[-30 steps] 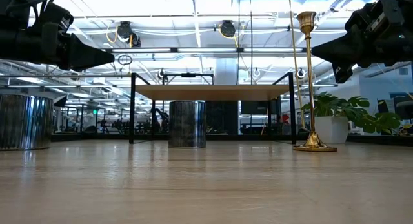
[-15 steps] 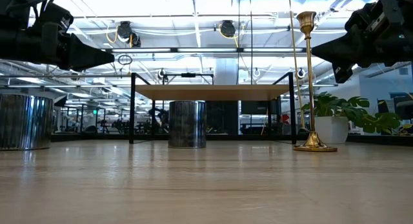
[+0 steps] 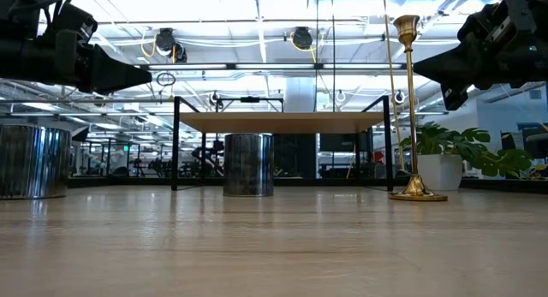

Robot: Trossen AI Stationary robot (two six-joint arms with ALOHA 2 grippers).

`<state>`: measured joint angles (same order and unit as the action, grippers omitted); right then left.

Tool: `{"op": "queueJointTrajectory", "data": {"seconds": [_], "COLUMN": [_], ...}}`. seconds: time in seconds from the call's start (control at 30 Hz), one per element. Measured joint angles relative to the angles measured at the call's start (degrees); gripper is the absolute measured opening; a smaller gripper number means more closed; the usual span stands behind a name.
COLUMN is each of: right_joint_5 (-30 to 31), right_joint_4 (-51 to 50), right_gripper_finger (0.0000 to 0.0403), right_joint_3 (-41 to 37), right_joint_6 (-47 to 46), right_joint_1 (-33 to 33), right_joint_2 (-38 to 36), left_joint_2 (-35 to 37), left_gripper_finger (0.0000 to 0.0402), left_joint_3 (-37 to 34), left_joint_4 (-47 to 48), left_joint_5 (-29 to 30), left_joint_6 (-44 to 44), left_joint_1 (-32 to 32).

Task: Pick & Place candle stick holders
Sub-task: Put the top gold candle holder on the shelf

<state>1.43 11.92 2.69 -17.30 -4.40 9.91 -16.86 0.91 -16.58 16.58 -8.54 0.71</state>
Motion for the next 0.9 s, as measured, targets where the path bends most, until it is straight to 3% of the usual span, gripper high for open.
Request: {"op": "queueJointTrajectory", "data": {"seconds": [0.17, 0.43, 0.6, 0.8, 0.9], "right_joint_5": [0.12, 1.51, 2.97, -6.81, -7.57], "right_joint_4": [0.24, 1.63, 5.13, 4.98, 5.47], "right_gripper_finger": [0.0009, 0.0009, 0.0009, 0.0040, 0.0079], "right_joint_3": [0.01, 0.01, 0.00, -0.01, 0.01], "right_joint_6": [0.27, 3.54, 9.37, 10.91, 10.95], "right_joint_1": [0.00, 0.00, 0.01, 0.02, 0.02], "right_joint_2": [0.02, 0.13, 0.31, 2.61, 5.13], "left_joint_2": [0.00, 0.00, 0.02, 0.02, 0.02], "left_gripper_finger": [0.0104, 0.0104, 0.0104, 0.0104, 0.0104], "left_joint_3": [0.00, 0.02, 0.02, 0.02, 0.02], "left_joint_4": [-0.13, 0.87, 0.35, -0.02, -0.04], "left_joint_5": [0.00, -1.97, -2.08, -4.44, -4.57], "left_joint_6": [0.13, 7.78, 7.59, 8.86, 8.87], "left_joint_1": [0.02, 0.00, 0.02, -0.05, -0.05]}}
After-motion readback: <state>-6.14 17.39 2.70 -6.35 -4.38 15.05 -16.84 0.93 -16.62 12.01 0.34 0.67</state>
